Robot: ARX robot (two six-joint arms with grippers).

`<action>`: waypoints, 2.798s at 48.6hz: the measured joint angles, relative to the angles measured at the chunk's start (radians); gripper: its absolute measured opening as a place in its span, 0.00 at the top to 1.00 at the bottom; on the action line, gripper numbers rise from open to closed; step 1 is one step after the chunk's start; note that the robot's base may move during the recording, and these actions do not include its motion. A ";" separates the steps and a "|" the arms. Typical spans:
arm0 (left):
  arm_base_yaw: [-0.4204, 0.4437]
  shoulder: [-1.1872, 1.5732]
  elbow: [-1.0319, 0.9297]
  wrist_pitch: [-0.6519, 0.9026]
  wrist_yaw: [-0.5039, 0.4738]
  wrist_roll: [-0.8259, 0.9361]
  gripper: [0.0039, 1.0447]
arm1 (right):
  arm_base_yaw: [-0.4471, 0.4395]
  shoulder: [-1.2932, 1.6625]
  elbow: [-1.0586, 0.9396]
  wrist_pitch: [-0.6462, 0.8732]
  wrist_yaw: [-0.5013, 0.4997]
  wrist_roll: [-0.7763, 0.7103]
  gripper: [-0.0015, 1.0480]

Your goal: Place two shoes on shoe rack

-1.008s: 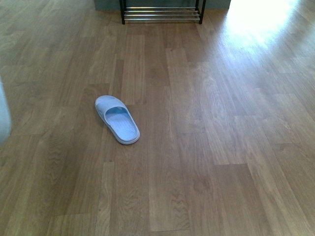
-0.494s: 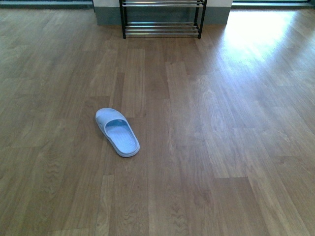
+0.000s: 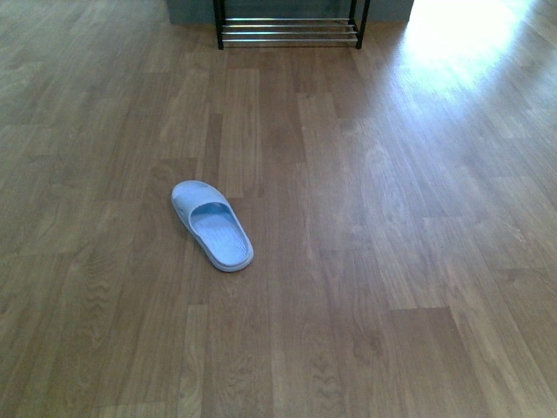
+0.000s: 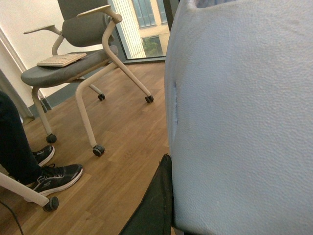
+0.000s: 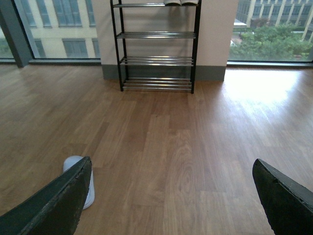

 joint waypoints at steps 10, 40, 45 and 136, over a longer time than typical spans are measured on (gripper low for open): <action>0.000 0.000 0.000 0.000 0.000 0.001 0.98 | 0.000 0.000 0.000 0.000 -0.001 0.000 0.09; 0.000 0.001 0.000 0.000 0.000 0.002 0.98 | 0.000 0.000 0.000 0.000 0.001 0.000 0.09; 0.000 0.001 0.000 0.000 0.002 0.002 0.98 | 0.000 0.000 0.000 -0.001 0.000 0.000 0.09; 0.000 0.003 0.000 0.000 0.000 0.005 0.98 | -0.100 2.580 0.624 1.099 -0.020 -0.343 0.09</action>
